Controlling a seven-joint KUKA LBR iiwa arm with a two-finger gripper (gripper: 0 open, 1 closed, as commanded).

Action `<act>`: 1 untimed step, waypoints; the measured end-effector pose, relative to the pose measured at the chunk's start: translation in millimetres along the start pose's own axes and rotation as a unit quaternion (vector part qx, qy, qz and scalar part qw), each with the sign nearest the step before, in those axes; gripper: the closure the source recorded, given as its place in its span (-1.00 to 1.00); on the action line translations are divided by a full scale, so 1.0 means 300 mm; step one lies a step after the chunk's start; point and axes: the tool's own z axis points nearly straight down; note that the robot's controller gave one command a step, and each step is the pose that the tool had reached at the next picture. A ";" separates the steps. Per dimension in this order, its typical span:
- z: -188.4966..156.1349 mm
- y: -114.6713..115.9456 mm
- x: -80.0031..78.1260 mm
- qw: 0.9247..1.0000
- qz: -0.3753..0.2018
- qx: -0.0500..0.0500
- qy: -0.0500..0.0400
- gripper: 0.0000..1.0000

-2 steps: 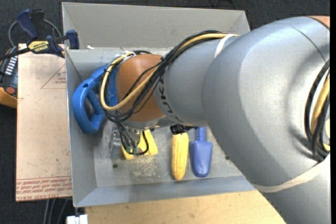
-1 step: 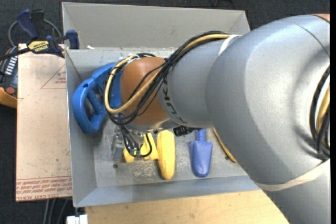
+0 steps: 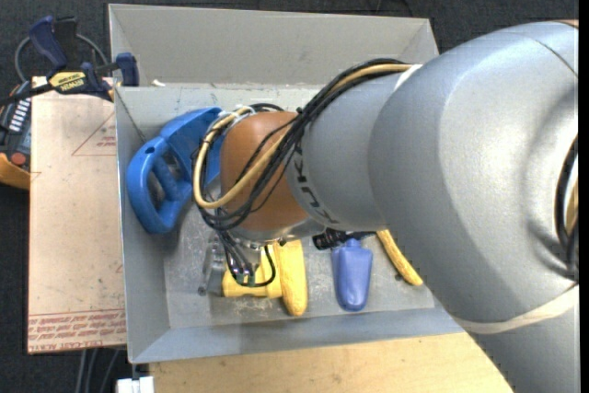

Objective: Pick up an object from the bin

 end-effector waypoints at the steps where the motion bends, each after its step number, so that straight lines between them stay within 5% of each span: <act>1: 0.000 -0.085 0.014 1.000 0.026 -0.001 -0.002 1.00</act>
Offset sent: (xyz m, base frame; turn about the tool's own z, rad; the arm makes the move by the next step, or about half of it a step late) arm -0.0142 -0.0204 0.0027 0.0481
